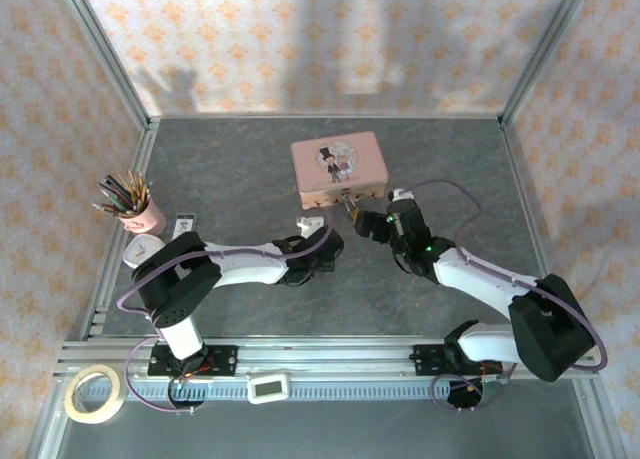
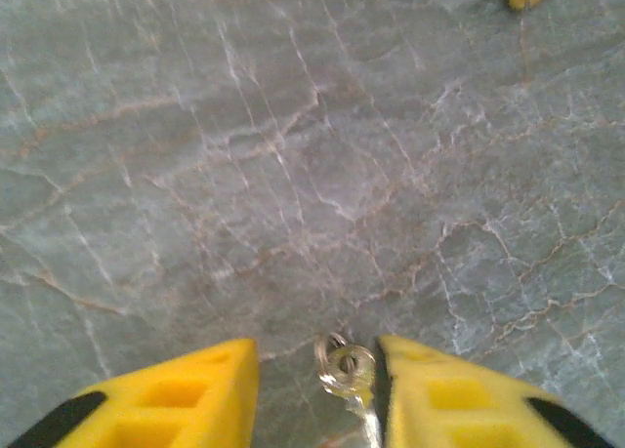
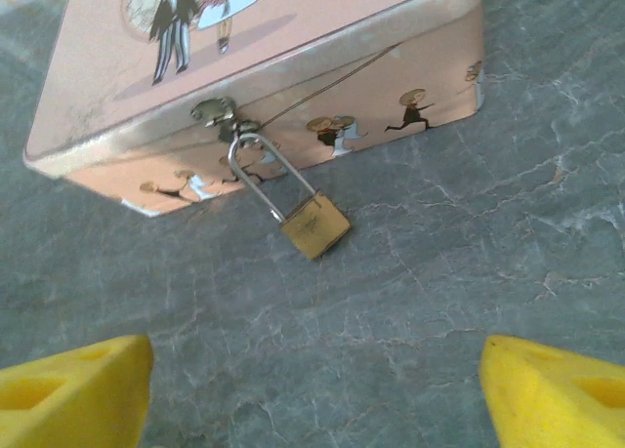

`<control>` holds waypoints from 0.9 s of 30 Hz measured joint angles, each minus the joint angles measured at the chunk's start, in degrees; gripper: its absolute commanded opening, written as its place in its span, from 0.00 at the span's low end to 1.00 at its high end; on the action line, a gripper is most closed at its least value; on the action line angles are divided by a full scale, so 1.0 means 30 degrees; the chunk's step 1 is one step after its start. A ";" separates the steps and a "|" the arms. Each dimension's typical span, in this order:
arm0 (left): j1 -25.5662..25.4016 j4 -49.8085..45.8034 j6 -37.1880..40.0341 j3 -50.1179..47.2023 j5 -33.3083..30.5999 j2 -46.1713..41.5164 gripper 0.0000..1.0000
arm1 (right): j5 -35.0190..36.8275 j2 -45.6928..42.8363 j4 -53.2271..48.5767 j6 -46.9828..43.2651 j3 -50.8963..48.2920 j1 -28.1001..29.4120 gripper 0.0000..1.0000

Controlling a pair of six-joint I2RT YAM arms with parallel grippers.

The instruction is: Unlock a padlock with a key

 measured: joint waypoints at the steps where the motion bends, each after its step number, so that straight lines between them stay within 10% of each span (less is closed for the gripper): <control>1: 0.0240 0.0087 0.0058 -0.0102 -0.0029 -0.0255 0.53 | -0.0160 -0.0022 -0.0219 -0.0036 0.0000 0.0058 0.76; 17: 0.6725 0.6725 -0.0852 -0.5289 -0.0772 -0.6630 0.62 | -0.0590 0.7359 -0.6113 -0.1377 0.6630 0.6382 0.53; 27: 0.7060 0.8014 -0.1056 -0.7847 -0.0313 -0.8728 0.62 | 0.1785 1.0309 -0.8874 -0.1370 0.8692 0.6608 0.33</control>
